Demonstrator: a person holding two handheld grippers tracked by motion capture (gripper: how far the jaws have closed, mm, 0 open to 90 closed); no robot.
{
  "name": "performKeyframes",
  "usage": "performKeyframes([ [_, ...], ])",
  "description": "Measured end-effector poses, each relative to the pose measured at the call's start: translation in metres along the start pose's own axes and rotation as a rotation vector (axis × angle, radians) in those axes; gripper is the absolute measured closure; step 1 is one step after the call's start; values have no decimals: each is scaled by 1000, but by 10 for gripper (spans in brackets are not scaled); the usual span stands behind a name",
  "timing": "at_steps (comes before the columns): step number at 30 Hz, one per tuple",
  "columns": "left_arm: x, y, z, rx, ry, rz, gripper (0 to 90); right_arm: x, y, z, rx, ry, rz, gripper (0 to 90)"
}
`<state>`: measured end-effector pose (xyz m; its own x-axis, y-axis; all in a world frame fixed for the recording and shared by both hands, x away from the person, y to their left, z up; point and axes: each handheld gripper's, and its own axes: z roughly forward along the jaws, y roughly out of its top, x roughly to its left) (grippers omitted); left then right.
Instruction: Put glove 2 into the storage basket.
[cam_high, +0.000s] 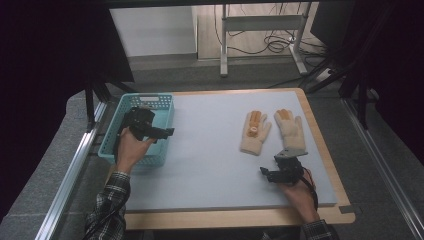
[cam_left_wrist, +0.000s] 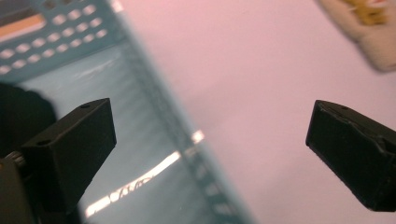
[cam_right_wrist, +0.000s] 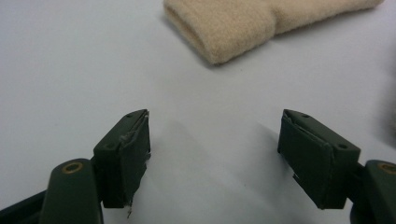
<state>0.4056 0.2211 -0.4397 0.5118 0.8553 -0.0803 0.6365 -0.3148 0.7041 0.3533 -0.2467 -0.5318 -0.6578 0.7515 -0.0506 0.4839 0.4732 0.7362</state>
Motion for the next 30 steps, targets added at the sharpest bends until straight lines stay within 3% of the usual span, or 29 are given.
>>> performKeyframes([
  [2,-6,1,-1,-11,-10,13,20,0,0,0,0,0,0,249],
  [4,-26,2,-1,-41,-43,54,19,0,0,0,0,0,0,249],
  [5,-26,2,-1,-41,-43,54,18,0,0,0,0,0,0,249],
  [9,-54,-1,0,-76,-93,102,14,0,0,0,0,0,0,249],
  [16,-92,-21,13,-100,-161,153,16,0,0,0,0,1,1,249],
  [20,-103,-33,21,-95,-174,170,16,0,0,0,-1,1,3,249],
  [24,-116,-55,34,-90,-189,170,16,0,0,0,-1,-1,4,241],
  [30,-121,-77,45,-62,-180,163,17,0,0,0,2,-11,12,223],
])
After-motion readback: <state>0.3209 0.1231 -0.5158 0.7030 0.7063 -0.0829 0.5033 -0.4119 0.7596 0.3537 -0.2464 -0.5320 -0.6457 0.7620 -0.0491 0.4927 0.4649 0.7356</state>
